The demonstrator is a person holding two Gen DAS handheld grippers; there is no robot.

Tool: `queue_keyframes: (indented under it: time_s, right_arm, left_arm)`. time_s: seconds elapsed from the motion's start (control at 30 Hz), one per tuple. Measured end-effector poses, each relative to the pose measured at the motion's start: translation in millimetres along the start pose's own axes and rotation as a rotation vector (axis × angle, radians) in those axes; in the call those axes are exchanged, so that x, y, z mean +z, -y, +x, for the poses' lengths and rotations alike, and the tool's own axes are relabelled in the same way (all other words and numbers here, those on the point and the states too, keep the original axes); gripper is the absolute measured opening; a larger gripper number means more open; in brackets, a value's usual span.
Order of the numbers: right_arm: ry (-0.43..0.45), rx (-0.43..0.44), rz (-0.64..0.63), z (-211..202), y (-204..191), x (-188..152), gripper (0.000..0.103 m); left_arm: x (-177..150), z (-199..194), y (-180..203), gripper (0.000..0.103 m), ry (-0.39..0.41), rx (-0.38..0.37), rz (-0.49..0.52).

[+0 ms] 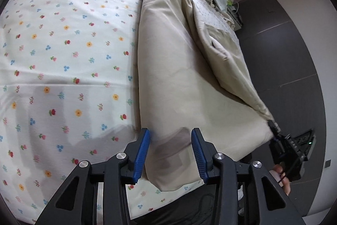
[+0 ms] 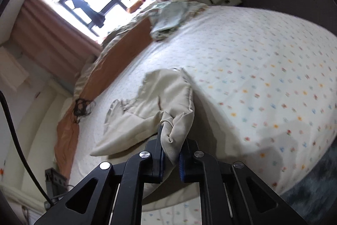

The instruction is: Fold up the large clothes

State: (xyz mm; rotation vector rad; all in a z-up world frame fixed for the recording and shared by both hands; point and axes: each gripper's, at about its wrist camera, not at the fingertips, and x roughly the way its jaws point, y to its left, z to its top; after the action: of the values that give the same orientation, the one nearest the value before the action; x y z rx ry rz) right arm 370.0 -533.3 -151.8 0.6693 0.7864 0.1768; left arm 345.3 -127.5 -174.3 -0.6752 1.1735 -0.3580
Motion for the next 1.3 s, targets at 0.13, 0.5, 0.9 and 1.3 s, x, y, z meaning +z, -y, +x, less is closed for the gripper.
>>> queue_keyframes:
  time_s: [0.13, 0.5, 0.9, 1.3]
  right_arm:
    - [-0.106, -0.049, 0.092, 24, 40, -27, 0.011]
    - [-0.045, -0.183, -0.001, -6, 38, -21, 0.057]
    - [-0.145, -0.132, -0.466, 42, -86, -17, 0.073]
    - [-0.316, -0.187, -0.880, 129, -164, -81, 0.077]
  left_arm:
    - [1, 17, -3, 0.043, -0.014, 0.025, -0.003]
    - [6, 10, -17, 0.043, -0.015, -0.041, -0.068]
    - [-1, -55, -62, 0.043, 0.114, -0.028, -0.151]
    - [-24, -126, -113, 0.043, 0.235, 0.028, -0.248]
